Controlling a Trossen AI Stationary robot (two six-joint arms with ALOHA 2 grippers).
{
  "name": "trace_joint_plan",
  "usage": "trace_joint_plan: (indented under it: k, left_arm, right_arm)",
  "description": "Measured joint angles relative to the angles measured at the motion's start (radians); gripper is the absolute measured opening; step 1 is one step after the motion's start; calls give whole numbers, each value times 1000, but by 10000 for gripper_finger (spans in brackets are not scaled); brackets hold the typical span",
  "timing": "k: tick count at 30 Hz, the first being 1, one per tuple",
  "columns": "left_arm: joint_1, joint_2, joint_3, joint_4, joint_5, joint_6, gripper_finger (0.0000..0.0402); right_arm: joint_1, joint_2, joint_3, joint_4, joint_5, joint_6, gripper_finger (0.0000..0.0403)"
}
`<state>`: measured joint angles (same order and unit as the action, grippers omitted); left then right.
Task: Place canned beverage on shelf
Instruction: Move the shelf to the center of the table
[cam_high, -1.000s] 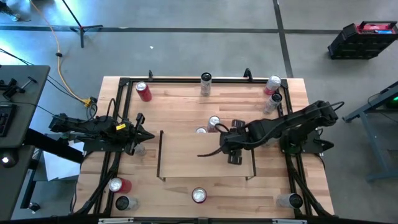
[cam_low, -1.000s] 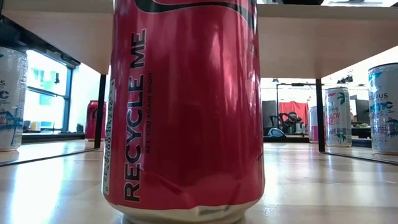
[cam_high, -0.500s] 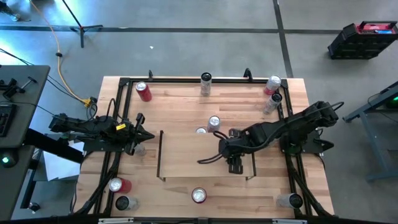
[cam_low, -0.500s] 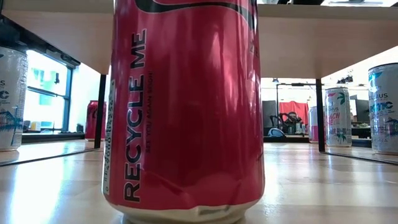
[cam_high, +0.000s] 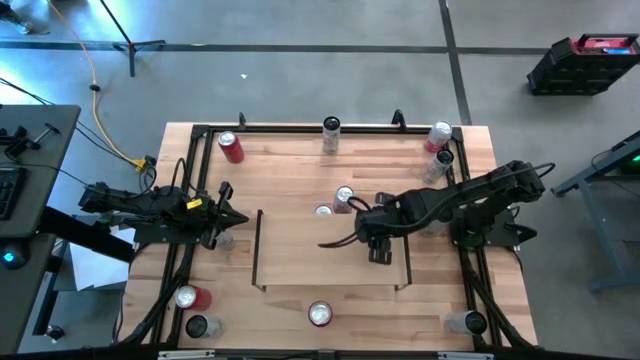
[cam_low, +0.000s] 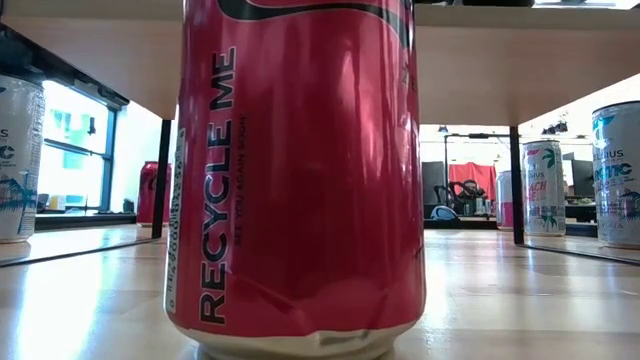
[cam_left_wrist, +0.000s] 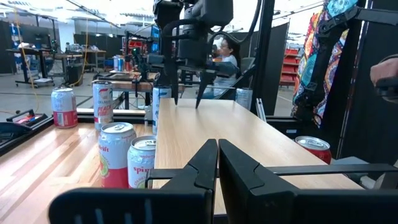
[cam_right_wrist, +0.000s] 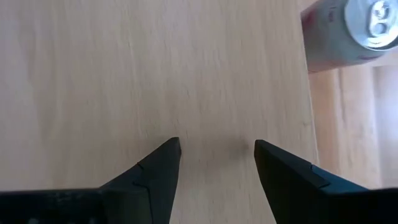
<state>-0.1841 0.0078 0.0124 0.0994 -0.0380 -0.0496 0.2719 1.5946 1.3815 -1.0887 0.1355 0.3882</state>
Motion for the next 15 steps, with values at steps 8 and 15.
trace_joint_plan:
  k: [8, 15]
  left_arm:
    - [0, 0, 0, 0, 0, 0, 5]
    - [0, 0, 0, 0, 0, 0, 5]
  right_arm:
    - [11, 1, -5, 23, -51, 5, 197]
    - [11, 5, 13, 22, -62, -7, 197]
